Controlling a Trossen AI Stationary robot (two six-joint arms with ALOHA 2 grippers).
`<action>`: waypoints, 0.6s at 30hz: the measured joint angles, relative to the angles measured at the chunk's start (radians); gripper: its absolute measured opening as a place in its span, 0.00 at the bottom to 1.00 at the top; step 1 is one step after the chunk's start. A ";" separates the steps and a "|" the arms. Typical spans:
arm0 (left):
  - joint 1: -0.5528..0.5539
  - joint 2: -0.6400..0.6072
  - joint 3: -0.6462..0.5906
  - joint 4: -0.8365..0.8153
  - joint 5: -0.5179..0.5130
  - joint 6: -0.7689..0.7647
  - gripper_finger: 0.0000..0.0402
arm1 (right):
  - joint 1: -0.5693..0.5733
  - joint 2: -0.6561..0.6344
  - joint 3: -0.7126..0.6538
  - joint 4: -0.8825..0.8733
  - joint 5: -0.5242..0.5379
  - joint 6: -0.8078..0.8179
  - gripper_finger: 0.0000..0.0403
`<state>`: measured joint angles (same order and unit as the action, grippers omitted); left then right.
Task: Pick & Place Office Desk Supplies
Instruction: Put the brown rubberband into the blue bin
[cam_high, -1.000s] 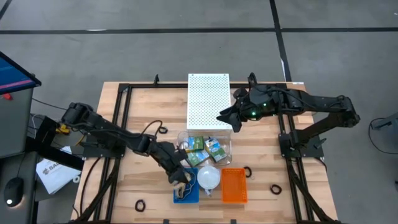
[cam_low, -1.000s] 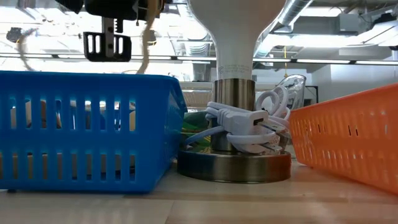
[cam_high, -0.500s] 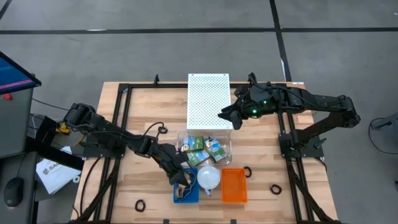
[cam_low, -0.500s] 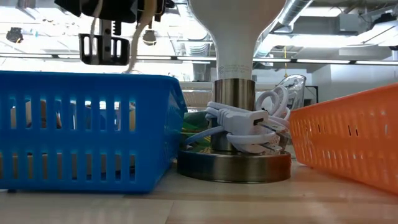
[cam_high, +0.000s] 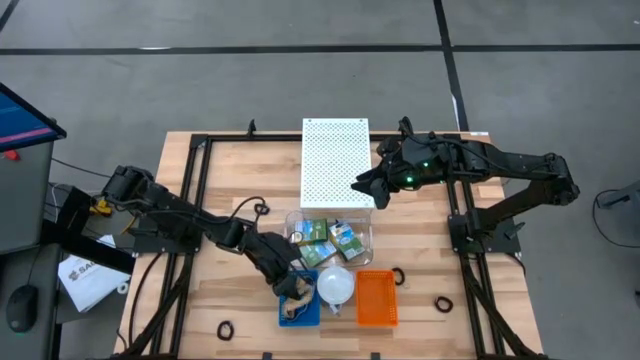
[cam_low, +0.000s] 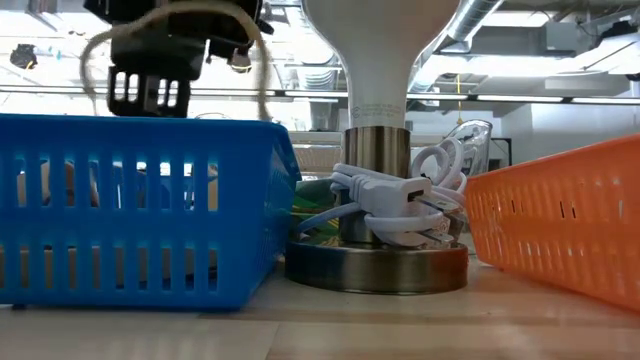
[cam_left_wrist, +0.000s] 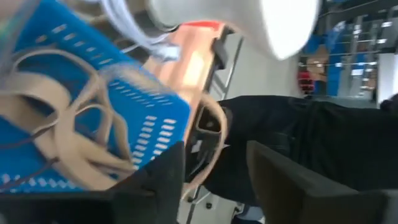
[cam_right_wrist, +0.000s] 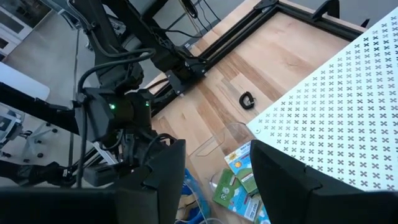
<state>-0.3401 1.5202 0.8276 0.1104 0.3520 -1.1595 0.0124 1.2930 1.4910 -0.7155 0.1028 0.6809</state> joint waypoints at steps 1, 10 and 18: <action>0.000 -0.001 0.000 -0.019 0.000 0.000 0.46 | 0.000 0.000 0.000 0.000 0.000 0.002 0.44; -0.001 -0.039 0.000 -0.167 -0.006 0.033 0.55 | 0.000 0.000 0.000 -0.006 0.003 0.016 0.44; -0.001 -0.236 0.001 -0.340 -0.120 0.077 0.51 | 0.002 0.001 0.000 -0.054 0.026 0.019 0.44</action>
<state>-0.3408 1.2840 0.8282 -0.2297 0.2324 -1.0826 0.0140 1.2938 1.4910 -0.7699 0.1292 0.6995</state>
